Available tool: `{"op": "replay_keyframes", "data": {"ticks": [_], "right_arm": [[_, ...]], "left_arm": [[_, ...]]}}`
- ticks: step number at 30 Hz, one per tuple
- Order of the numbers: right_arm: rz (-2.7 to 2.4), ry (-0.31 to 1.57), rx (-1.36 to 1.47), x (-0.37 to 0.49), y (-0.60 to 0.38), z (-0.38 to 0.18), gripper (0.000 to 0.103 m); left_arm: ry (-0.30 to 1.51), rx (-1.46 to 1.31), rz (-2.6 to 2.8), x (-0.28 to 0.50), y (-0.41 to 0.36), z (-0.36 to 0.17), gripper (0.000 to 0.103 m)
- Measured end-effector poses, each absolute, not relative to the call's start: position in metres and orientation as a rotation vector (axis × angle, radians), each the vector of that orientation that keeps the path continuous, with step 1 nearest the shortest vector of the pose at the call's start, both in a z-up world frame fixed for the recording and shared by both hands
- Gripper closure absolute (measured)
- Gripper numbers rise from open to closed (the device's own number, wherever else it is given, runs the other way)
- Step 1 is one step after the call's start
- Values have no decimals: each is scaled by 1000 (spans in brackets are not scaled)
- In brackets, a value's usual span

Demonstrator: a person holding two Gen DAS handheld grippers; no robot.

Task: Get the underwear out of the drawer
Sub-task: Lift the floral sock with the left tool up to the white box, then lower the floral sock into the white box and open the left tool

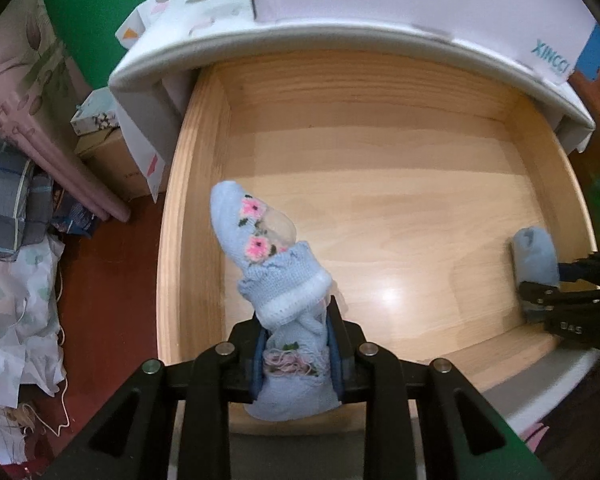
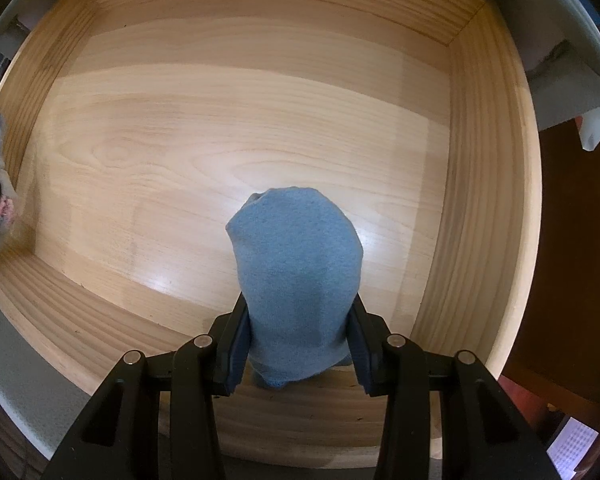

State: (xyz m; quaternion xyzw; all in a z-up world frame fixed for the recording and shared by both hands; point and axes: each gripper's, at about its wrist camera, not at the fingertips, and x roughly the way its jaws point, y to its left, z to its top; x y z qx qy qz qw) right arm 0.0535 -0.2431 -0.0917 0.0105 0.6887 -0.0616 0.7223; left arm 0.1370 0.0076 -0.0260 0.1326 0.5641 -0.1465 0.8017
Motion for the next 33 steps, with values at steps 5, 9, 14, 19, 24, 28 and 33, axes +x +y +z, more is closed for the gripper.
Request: {"op": "replay_keyframes", "data": {"ticks": [5,9,14,19,24,28,33], "right_arm": [[-141,1519,23,60,-238,-95,64],[-153,1515,35,59,-236,-100,64],[-157,1513,30,58,-232,-101,64],[-156,1514,23,62,-231,-91,64],[-159,1513,18,62,-226,-92,64],[-160,1510,18,66,-228,-77,64],[-163,1506,21,64,-223,-82,64]], "left_arm": [[1182,266,-349,136,7,0,78],[1147,262,-374,137,11,23,78],[1079,245,-394,139,18,66,78],[992,225,-421,144,18,123,78],[892,203,-452,155,12,184,78],[831,221,-460,173,-5,220,78],[825,235,-454,209,-30,235,78]]}}
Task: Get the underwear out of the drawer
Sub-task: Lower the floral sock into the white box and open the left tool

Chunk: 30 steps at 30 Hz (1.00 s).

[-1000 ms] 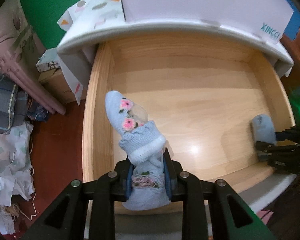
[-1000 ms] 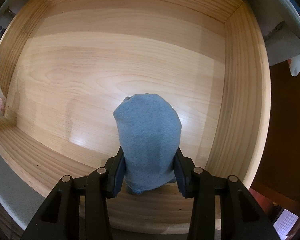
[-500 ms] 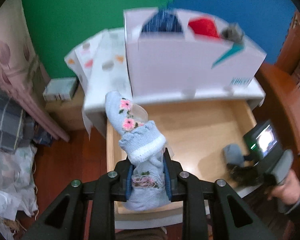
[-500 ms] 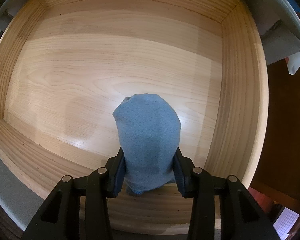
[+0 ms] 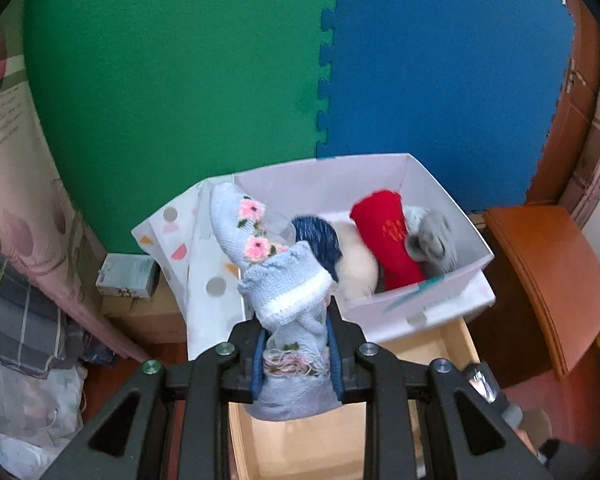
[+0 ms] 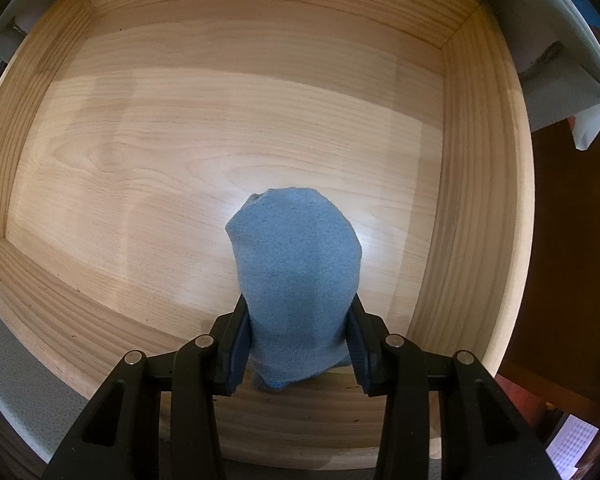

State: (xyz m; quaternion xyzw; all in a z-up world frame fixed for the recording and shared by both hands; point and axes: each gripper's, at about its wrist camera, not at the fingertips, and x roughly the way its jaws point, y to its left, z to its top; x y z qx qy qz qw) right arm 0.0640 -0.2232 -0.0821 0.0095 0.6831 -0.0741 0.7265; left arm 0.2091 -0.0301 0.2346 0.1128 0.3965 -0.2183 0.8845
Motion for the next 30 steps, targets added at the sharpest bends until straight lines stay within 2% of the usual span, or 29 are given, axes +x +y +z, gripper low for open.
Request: {"op": "replay_keyframes", "data": {"ticks": [15,25,30], "right_arm": [[-183,1485,18,56,-213,-78,65],[-181,1484,10,56,-211,-74,65],[-182,1484,10,55,-211,-73,65]], "left_arm": [[932,319,-393,281,-82,167,78],[982,335,-363,296,-87,129,78],[989,320,-358,298,-84,127,76]]}}
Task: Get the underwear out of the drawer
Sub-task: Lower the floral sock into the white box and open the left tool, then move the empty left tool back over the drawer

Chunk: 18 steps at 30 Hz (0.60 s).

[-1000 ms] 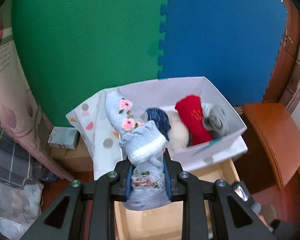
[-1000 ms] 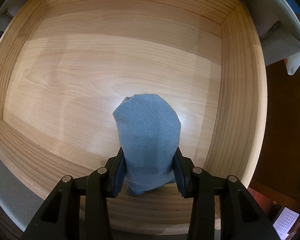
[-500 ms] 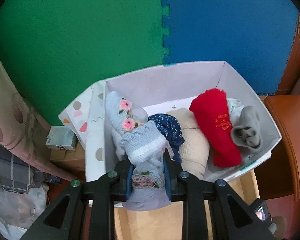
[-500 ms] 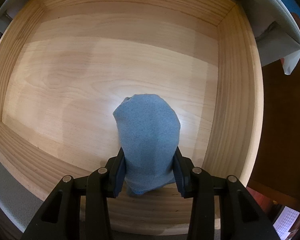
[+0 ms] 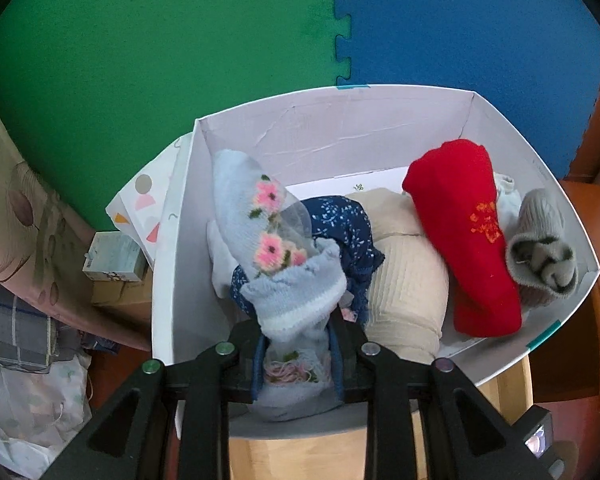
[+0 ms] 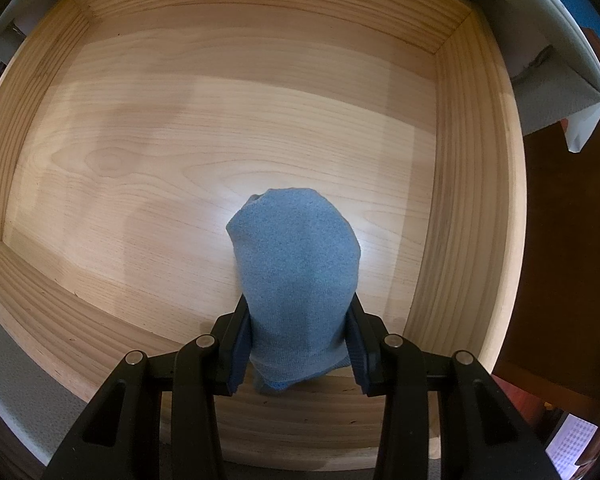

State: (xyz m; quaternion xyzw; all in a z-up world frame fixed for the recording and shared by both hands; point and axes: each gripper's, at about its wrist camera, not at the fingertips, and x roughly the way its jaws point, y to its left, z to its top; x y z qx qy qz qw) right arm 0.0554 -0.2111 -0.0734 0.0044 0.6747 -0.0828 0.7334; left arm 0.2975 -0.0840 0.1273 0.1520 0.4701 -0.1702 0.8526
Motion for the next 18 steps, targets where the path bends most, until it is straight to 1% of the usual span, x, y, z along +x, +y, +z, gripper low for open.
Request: {"op": "replay_keyframes", "data": {"ticks": [5,10,12,18], "right_arm": [[-189,1482,-6,56,-207,-72,65],[-187,1487,-12,58,-203,-70,65],[-191,1482,-9,59,-202,-69,65],[-191,1480,-9,58,-200,-68,65]], "left_arm": [[977,330,-354,291,-86,135,72],[965,342,-347,283,-84,143,64],[953,340,-350,278,-81,148,59],[907,317,-362,260,-66,170,55]]}}
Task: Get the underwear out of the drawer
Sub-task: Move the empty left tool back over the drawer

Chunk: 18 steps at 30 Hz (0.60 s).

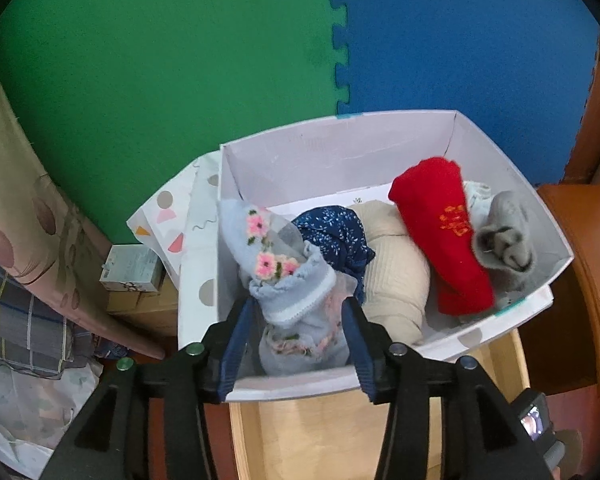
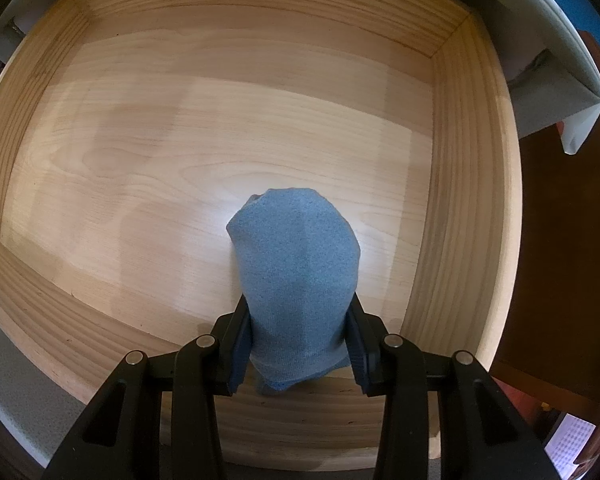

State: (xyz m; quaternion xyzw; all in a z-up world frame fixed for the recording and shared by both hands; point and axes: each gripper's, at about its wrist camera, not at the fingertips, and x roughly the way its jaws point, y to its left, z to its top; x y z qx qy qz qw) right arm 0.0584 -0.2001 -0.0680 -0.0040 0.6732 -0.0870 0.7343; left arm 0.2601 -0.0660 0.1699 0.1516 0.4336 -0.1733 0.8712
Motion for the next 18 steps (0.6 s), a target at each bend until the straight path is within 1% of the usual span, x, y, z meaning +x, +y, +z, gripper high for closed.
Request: {"op": "replay_keyframes", "data": {"ticks": [5,9,13,18], "right_arm": [[-187,1463,4,58,-203,-67,66],[-178,1445,24,59,-208,-67,67],[-161,1453,40,60,-211,-67,67],[-156,1451,50,62,-214,-67,67]], "left_arm": [[872,288,-391,237,-55,189,51],[831,293,-390,211,-43,196,46],[830,312,-373,188,-28,184,46],[888,272,-402,171,-11,157,46]]}}
